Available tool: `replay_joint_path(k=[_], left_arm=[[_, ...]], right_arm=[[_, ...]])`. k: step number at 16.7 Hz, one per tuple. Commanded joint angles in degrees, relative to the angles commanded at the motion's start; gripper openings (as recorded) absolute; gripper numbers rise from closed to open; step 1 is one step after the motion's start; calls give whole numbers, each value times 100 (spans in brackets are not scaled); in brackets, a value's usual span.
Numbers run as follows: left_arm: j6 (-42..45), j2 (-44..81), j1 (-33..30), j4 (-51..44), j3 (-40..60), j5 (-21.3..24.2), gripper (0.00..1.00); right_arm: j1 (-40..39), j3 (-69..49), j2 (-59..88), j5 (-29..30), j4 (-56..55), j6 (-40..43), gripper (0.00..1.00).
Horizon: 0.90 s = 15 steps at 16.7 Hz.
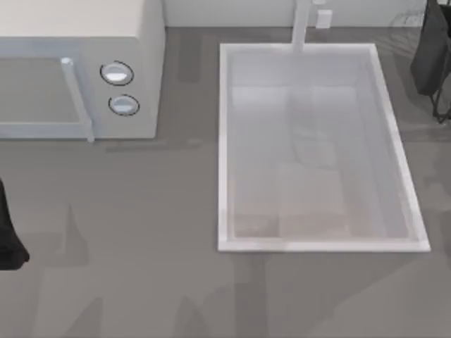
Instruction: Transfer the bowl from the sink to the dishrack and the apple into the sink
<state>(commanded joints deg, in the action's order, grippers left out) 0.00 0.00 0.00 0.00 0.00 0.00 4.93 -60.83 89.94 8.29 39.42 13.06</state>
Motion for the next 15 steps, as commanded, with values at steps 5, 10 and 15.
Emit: replay_joint_path(k=[5,10,15], left_arm=[[0,0,0,0,0,0,100],[0,0,0,0,0,0,100],[0,0,0,0,0,0,100]], right_arm=[[-1275,598,253,968,-2890,-415,0],[-2623,1302,392,1956,-5836,-842,0],[-3724,1831,313,2722,-8102,-1225,0]])
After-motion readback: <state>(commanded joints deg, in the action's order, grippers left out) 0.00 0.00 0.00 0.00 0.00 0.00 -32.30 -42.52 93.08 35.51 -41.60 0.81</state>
